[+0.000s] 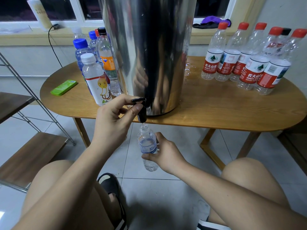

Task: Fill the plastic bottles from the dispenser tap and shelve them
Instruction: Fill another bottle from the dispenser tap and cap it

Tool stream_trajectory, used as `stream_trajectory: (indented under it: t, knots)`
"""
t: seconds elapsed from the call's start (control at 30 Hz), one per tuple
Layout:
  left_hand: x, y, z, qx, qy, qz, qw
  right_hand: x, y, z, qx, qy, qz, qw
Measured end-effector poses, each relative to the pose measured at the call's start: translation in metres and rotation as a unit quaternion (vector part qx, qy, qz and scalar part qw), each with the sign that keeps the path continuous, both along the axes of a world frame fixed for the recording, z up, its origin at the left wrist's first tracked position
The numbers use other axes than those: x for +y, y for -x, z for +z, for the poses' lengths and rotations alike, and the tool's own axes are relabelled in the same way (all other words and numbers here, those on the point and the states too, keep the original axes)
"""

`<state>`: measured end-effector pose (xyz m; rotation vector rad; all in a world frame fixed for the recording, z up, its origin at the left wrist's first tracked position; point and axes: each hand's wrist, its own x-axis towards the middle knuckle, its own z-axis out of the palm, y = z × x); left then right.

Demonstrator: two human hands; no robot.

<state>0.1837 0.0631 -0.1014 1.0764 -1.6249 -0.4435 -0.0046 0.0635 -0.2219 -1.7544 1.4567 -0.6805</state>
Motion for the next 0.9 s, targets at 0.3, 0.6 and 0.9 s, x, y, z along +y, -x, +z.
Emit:
stream_trajectory:
  t: [0.3,0.6,0.9]
  knots:
    - [-0.0021,-0.0007,-0.0035,0.016,-0.003,-0.012,1.0,0.0003,-0.0002,-0.0007,0.0,0.002,-0.001,1.0]
    - [-0.0016,-0.0003,-0.0021,0.003,0.007,-0.008,1.0,-0.0006,-0.0005,-0.0009,0.007,0.006,-0.001,1.0]
    - [-0.0011,0.0001,-0.0014,-0.007,0.009,0.001,1.0,0.0002,-0.0003,0.0001,0.01,0.007,0.0,1.0]
